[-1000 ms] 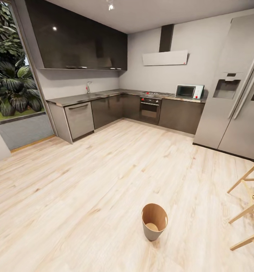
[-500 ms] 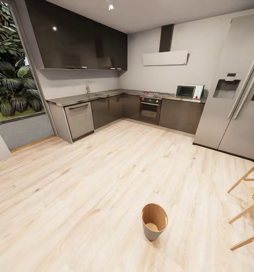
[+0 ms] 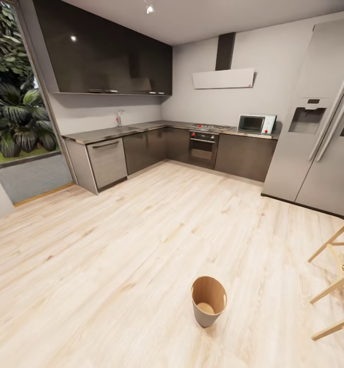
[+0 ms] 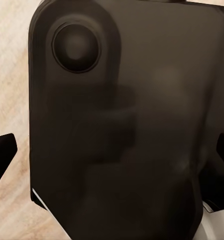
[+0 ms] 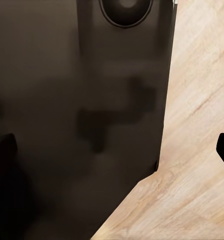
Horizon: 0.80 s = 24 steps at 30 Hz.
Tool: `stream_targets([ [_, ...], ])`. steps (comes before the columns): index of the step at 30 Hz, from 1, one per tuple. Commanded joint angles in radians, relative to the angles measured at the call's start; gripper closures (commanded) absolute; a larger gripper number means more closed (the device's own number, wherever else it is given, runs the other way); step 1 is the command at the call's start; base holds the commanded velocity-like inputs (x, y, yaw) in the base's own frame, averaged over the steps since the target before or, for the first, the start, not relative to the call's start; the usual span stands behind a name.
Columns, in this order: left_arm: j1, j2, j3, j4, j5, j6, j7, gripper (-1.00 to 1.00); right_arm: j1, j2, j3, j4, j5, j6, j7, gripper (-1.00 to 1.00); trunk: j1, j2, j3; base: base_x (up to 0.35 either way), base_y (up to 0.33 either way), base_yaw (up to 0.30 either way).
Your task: Put the three can of soda from the living room inside the tash can in the kitchen.
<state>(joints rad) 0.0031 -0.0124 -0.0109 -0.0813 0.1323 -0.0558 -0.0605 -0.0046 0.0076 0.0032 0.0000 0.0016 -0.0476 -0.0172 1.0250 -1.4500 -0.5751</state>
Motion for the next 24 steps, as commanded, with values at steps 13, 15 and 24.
stream_targets([
  [13,0.000,0.000,0.000,0.000,0.000,0.001,0.001,-1.00,0.000,0.002,-0.006,0.000,-0.007,0.003,-0.003,-1.00,0.000,0.000,0.004,0.061,-0.051,-0.128],
  [15,0.000,0.000,0.000,0.000,0.000,0.001,0.001,-1.00,0.000,0.002,-0.006,0.000,-0.007,0.003,-0.003,-1.00,0.000,0.000,0.006,0.001,-0.001,-0.251],
  [24,0.000,0.000,0.000,0.000,0.001,0.000,0.001,-1.00,0.000,0.002,-0.005,0.000,-0.006,0.003,-0.003,-1.00,0.000,0.000,0.014,0.000,0.000,-0.186],
])
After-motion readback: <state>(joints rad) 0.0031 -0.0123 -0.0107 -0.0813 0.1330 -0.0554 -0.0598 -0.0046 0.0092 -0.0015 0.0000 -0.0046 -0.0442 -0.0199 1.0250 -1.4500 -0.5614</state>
